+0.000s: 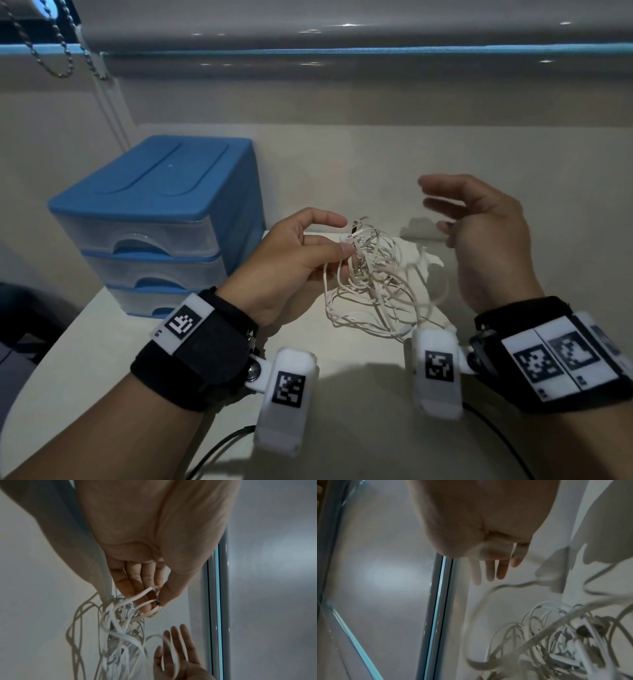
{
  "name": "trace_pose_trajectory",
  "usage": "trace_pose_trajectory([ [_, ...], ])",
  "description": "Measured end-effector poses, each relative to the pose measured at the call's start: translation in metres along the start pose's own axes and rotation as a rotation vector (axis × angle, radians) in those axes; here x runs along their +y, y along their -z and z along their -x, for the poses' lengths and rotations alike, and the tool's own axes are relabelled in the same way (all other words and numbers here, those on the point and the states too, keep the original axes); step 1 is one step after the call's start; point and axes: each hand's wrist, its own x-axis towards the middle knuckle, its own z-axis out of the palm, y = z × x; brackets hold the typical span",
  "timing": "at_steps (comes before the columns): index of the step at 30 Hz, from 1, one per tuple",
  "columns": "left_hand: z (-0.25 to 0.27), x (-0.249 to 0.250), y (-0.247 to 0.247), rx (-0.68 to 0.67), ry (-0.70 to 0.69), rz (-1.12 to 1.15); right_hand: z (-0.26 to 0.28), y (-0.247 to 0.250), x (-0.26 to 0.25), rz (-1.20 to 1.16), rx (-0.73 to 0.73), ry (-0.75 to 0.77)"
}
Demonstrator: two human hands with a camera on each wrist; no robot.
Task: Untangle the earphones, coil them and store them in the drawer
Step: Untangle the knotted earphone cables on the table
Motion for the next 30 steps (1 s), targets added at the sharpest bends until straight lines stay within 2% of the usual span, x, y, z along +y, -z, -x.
trace_pose_trajectory([
  [3, -0.001, 0.0, 0.0, 0.022, -0.007, 0.009, 0.0, 0.001, -0.006, -0.195, -0.008, 0.049],
  [5, -0.001, 0.001, 0.0, 0.023, -0.02, 0.0, 0.0, 0.0, -0.008, -0.264, -0.119, 0.062],
  [8, 0.001, 0.002, -0.001, 0.012, -0.046, -0.004, 0.008, -0.007, -0.009, -0.032, -0.401, 0.111],
  [10, 0.001, 0.002, -0.002, 0.003, -0.07, -0.003, 0.013, -0.012, -0.003, 0.171, -0.575, 0.08],
  [12, 0.0, 0.002, -0.002, -0.001, -0.095, 0.001, 0.015, -0.015, 0.005, 0.263, -0.644, 0.02],
  [15, 0.0, 0.002, -0.001, 0.004, -0.123, 0.007, 0.014, -0.015, 0.006, 0.227, -0.631, -0.005],
  [19, -0.002, 0.002, 0.003, 0.084, -0.119, 0.016, 0.013, -0.01, -0.001, 0.09, -0.609, 0.008],
  [23, -0.006, -0.001, 0.007, 0.113, -0.083, -0.062, 0.013, -0.008, -0.01, -0.281, -0.615, -0.023],
  [25, -0.007, -0.003, 0.007, 0.124, -0.055, -0.128, 0.013, -0.007, -0.013, -0.388, -0.611, -0.038],
  [30, -0.005, -0.003, 0.005, 0.052, -0.002, -0.275, 0.009, -0.006, -0.012, -0.503, -0.552, -0.078],
])
